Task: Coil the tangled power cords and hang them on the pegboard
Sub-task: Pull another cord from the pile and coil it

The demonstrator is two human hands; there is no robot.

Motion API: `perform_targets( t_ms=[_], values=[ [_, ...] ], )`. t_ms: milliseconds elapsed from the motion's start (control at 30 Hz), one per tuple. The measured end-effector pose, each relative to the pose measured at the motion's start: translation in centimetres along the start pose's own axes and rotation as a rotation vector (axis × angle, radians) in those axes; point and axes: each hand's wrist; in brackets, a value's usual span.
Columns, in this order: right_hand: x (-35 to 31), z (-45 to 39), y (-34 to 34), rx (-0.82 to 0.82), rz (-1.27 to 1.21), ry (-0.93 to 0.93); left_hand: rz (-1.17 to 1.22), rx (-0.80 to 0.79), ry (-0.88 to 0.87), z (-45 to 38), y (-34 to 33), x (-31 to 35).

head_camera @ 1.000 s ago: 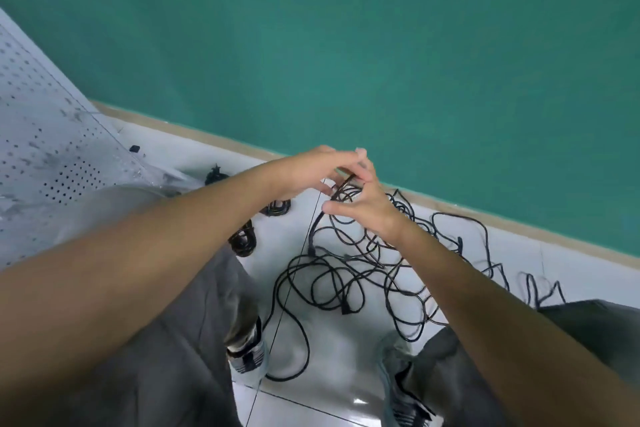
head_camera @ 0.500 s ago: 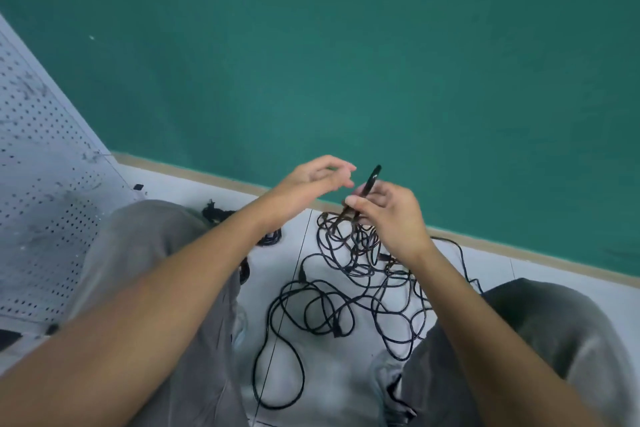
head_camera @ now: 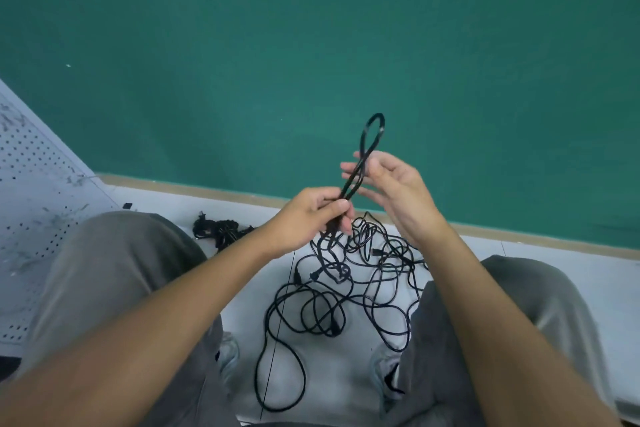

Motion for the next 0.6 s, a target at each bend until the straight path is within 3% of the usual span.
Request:
perform_targets(
  t_ms=[200,333,467,600],
  values=[
    [3.1,1.2,-3.2,-0.353,0.121,-0.201,0.249,0.120,0.024,0.3,1.6,0.3],
    [5.1,2.2,-5.4,-0.408,0.300,-0.316,0.341,0.275,0.003,0.1,4.2,0.0],
    [7.1,2.4,-6.8,-0.402,0.364,-0.258,0.397,0.508,0.058,-0.6,6.1,-1.2],
    [6.9,2.0,-7.0,-0.357,0.347,-0.187,0.357,0.517,0.108,-1.3,6.7,-2.1]
  ],
)
Point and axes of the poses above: each hand's wrist, its own z-axis away from the middle knuckle, its own y-axis out of the back of the hand, x = y × z, and after that the axes turned 3 degrees about y, right-handed
